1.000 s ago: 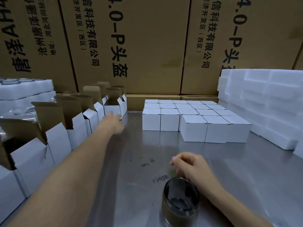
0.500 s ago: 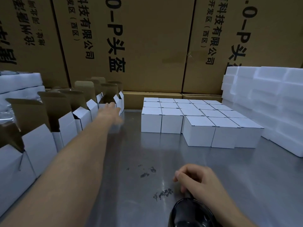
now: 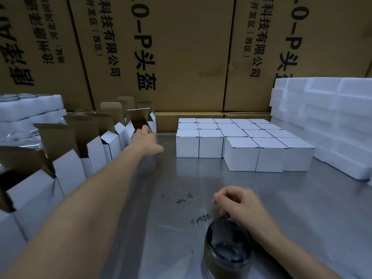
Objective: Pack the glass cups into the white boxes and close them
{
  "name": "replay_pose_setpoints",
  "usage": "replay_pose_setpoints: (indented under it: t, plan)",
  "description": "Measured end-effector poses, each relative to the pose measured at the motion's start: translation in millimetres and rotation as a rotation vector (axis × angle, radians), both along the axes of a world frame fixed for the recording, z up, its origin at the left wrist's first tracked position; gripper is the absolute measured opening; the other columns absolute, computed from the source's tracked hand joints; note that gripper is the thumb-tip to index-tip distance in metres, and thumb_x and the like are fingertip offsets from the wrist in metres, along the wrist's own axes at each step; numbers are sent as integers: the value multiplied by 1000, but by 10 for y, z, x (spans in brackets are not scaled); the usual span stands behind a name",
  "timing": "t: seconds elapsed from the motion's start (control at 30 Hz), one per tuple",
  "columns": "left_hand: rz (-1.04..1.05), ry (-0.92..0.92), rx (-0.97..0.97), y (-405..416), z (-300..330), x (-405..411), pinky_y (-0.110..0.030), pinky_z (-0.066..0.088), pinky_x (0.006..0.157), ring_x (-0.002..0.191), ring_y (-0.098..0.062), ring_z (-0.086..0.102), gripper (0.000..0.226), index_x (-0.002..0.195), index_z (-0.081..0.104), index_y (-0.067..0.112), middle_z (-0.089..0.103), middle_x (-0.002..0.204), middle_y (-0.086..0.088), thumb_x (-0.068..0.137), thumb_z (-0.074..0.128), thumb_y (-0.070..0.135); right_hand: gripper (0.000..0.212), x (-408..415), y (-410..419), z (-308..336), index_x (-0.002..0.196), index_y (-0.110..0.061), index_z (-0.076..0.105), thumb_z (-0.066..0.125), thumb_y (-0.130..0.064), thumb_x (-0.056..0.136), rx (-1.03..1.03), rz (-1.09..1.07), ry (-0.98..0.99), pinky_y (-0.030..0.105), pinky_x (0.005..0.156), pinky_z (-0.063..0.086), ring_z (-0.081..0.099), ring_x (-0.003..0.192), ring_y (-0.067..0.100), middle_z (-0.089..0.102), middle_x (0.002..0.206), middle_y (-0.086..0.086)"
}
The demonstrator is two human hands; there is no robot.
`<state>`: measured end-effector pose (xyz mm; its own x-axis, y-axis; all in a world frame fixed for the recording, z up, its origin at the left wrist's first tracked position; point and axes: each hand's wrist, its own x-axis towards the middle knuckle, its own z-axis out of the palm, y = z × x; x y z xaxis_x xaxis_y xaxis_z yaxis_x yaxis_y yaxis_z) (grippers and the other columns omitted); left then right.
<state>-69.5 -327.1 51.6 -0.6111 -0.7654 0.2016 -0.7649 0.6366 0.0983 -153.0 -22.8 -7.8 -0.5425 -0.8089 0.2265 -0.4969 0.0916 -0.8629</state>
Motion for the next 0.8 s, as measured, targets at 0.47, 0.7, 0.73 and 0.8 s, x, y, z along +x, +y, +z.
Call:
replay_pose_setpoints:
  t: [0.47, 0.7, 0.73, 0.8]
  plan:
    - [-269, 79, 110, 1530, 241, 126, -44, 22, 110, 134, -30, 30, 43, 134, 52, 30, 43, 144, -3, 93, 49, 43, 18, -6, 33, 46, 70, -23, 66, 60, -23, 87, -126, -86, -83, 18, 46, 42, 54, 50, 7, 63, 58, -7]
    - [-346, 375, 217, 2215, 190, 308, -39, 51, 90, 106, -15, 58, 31, 109, 68, 30, 66, 113, 9, 90, 51, 47, 12, -21, 35, 74, 85, -27, 56, 52, -33, 94, -262, -179, -276, 28, 56, 46, 54, 77, 12, 60, 92, -6]
    - [-353, 438, 172, 2291, 174, 331, -38, 53, 85, 98, -13, 61, 28, 103, 69, 31, 68, 104, 11, 90, 50, 47, 13, -20, 37, 75, 86, -27, 56, 51, -35, 94, -275, -185, -299, 28, 57, 45, 55, 79, 12, 60, 93, -6]
    - [-369, 668, 36, 2393, 143, 390, -33, 54, 73, 81, -6, 62, 21, 89, 70, 29, 68, 86, 15, 91, 52, 39, 15, -18, 46, 76, 88, -27, 55, 50, -39, 94, -293, -191, -334, 29, 61, 46, 56, 84, 13, 60, 95, -6]
